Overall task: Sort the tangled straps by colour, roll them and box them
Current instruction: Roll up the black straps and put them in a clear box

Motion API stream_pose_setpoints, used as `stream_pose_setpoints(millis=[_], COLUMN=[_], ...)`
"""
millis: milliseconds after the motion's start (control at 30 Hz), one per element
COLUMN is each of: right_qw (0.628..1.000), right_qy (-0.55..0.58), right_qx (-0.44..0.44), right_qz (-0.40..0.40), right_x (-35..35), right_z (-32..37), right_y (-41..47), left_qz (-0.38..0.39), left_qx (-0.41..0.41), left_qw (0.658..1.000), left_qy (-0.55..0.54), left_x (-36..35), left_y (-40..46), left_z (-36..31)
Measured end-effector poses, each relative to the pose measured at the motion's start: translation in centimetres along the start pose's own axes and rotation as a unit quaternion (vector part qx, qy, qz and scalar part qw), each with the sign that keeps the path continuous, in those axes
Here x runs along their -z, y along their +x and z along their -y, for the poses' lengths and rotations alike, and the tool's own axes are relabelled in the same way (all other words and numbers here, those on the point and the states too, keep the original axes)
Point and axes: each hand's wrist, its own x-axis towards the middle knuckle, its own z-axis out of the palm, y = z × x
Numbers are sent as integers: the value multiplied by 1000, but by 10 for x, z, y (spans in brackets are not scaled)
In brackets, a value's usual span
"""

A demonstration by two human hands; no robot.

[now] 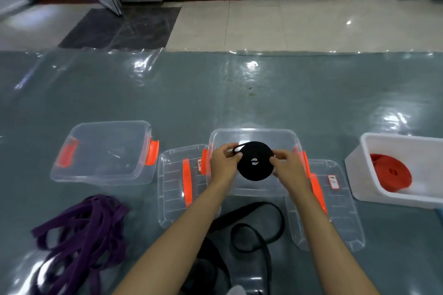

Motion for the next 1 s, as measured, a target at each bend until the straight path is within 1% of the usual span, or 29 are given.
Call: stream_pose_setpoints(millis=[133,267,333,467,700,800,867,933,1000], right_qw=[991,975,970,961,957,955,950,948,954], right_qy=[-122,-187,-198,-199,-192,-203,-232,-267,-271], right_qx=[-11,-21,-37,-102,-146,-138,-118,-82,-23], right_qz=[59,118,136,162,163,168,175,154,127], right_x=[-7,-12,-15,-22,-31,-31,-29,-23,-13], right_z=[-11,-23,-25,-29,-39,-35,-28,-19,-10], right_y=[24,41,49,62,73,71,67,60,48], left_qz=[-37,-48,-57,-50,-43,-31,-5,26,60], left_qx=[1,52,75,107,121,106,89,70,42], left_qw=[995,988,984,979,969,963,950,932,912], left_qy=[98,140,152,166,209,246,299,355,404], left_x=[-16,-26,-31,-40,-39,-36,-35,-32,-26], left_y=[29,53,63,80,93,88,83,77,67], left_z=[18,36,44,52,63,58,49,39,27])
